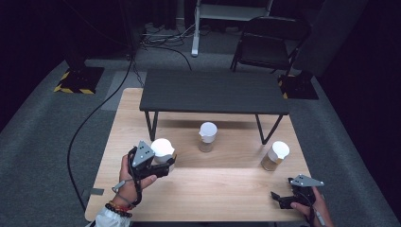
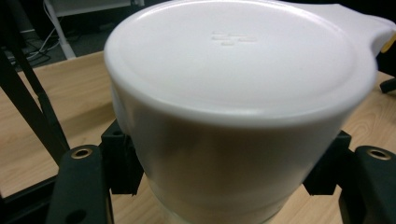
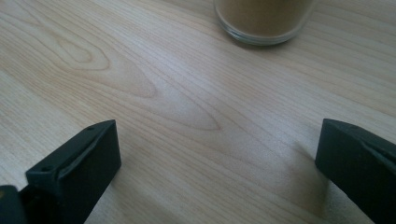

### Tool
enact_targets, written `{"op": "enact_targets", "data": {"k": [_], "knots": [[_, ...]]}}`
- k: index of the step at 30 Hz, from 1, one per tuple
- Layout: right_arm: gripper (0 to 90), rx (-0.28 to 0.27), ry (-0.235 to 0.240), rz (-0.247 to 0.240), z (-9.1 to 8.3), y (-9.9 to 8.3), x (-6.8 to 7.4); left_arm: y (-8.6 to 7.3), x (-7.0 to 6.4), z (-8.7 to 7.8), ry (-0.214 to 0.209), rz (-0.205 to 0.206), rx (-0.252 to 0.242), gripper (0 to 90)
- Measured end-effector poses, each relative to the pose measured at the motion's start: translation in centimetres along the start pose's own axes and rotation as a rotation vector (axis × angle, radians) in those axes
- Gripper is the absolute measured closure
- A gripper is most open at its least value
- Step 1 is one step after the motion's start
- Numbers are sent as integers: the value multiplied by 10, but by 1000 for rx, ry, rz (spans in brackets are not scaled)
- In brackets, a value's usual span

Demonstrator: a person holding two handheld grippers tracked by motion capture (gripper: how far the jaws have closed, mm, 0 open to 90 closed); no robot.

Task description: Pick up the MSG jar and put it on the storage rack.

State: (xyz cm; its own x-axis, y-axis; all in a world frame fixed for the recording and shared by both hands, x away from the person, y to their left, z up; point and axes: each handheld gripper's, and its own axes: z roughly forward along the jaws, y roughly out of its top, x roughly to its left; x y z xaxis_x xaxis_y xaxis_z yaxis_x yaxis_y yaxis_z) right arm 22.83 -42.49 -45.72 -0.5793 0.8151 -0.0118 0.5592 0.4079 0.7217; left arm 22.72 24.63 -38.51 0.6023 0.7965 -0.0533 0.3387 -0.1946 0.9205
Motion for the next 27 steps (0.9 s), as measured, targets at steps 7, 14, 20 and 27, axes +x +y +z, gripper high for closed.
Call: {"op": "enact_targets", "data": {"k": [7,14,20,27], "knots": [[0,0,0,0,0,0,0,20,5,1,11,-18,-36,301],[0,0,1,0,0,0,0,42,10,2,22,-22,-79,301],[0,0,1,0,0,0,0,58,11,5,35,-17,-95,301],[0,1,3,-1,0,0,-1,74,13,9,43,-18,-121,301]]}}
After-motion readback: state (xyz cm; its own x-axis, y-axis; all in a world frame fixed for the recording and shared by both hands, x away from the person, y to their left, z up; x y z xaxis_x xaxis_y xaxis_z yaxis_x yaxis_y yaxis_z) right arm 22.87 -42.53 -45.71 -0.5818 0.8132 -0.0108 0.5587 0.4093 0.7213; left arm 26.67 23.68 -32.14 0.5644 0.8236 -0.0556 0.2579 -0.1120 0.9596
